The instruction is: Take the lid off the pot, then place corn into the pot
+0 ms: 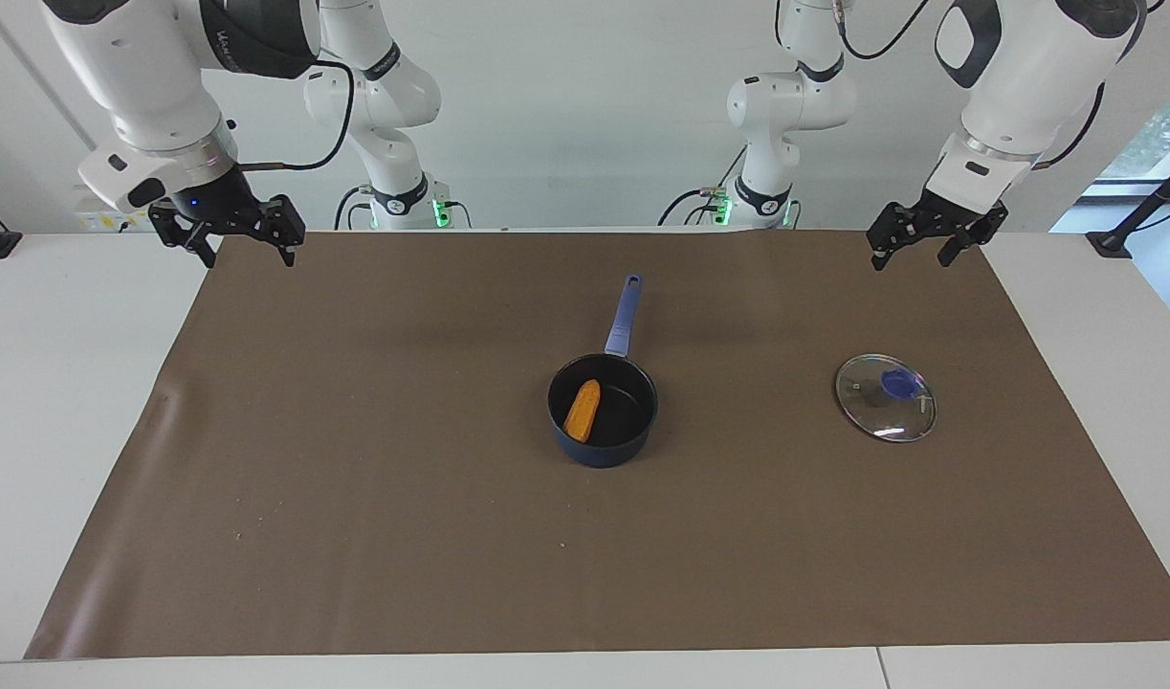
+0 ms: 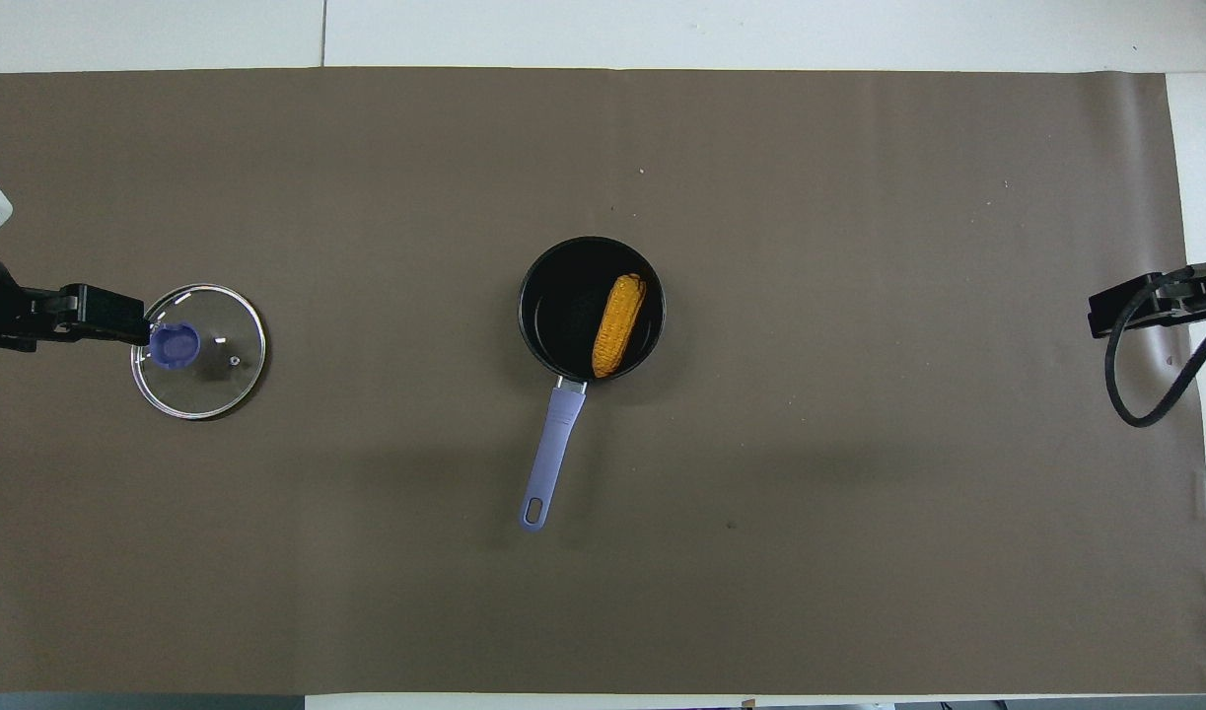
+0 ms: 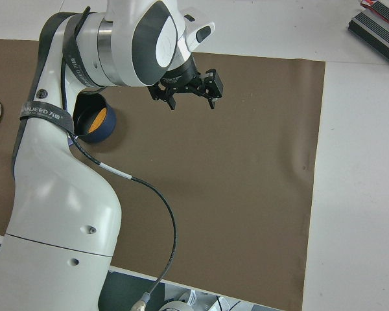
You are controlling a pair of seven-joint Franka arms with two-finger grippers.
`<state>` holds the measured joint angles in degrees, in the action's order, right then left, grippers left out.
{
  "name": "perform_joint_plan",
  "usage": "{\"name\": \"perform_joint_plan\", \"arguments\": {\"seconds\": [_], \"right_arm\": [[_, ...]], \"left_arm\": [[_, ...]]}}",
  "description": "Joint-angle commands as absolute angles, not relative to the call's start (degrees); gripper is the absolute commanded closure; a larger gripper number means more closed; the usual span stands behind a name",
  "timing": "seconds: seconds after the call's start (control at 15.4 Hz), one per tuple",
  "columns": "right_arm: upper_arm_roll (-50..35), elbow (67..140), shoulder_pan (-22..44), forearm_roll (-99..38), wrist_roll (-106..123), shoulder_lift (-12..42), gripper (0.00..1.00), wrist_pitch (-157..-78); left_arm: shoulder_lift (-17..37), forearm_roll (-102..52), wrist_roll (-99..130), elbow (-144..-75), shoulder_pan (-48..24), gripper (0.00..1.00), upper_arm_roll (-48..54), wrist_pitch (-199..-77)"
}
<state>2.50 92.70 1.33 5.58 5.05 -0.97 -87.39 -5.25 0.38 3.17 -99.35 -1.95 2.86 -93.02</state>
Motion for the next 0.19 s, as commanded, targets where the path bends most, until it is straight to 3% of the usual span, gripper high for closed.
{"name": "perform_joint_plan", "arguments": {"seconds": [0.0,0.13], "right_arm": [[2.02,93.69,0.26,4.92,6.33,-1.49,0.0,-88.24],[2.02,93.52,0.35,4.92,6.24,-1.67,0.0,-88.5]], "left_arm": [[-4.66,-0.09,3.78,-99.23,-2.46,0.0,2.37,-92.99],[-4.75,-0.09,3.61,-99.23,-2.46,0.0,2.46,-92.9]]}}
